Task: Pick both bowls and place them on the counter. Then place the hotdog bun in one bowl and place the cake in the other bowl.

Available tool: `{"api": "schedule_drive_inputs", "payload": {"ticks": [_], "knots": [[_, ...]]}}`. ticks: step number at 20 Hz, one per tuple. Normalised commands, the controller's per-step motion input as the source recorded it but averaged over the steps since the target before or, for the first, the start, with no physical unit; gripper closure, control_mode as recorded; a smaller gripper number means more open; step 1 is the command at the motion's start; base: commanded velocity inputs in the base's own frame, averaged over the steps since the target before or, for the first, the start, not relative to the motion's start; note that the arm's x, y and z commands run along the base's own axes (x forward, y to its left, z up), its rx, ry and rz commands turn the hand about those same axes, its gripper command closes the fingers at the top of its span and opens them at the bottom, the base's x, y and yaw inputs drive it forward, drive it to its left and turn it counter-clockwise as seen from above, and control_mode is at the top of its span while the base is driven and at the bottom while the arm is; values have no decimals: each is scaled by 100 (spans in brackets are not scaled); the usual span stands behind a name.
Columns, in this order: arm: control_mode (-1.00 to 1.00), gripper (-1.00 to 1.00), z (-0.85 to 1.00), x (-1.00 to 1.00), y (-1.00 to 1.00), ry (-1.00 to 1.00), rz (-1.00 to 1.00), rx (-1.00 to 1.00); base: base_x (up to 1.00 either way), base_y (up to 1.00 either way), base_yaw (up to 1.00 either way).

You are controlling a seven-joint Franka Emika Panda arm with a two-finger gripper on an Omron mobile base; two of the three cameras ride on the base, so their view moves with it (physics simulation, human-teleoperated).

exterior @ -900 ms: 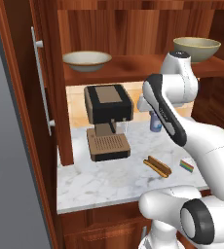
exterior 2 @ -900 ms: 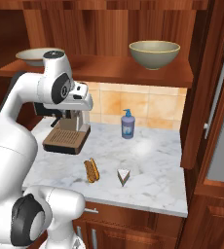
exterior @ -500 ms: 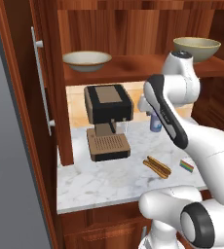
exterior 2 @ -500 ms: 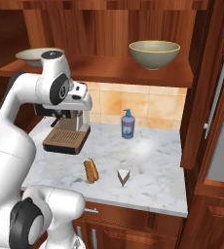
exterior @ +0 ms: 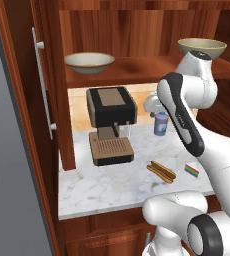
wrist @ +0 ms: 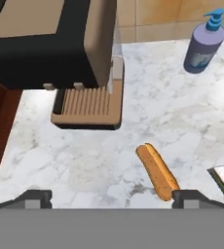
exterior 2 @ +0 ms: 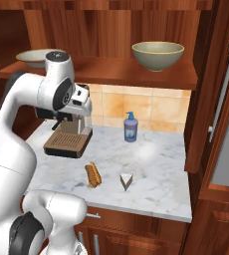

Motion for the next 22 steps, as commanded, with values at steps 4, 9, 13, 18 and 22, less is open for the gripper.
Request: {"api": "schedule_drive_inputs", "payload": {"ticks": [4, 9, 13, 18, 22], "knots": [[-100, -100, 25, -9, 23, 0, 0, 13, 0, 0, 0], [-100, -100, 26, -1, 36, 0, -10, 12, 0, 0, 0], [-100, -100, 20, -1, 40, 0, -27, 12, 0, 0, 0], [-100, -100, 24, -1, 36, 0, -22, 19, 0, 0, 0], [-100, -100, 33, 0, 19, 0, -10, 21, 0, 0, 0]]}}
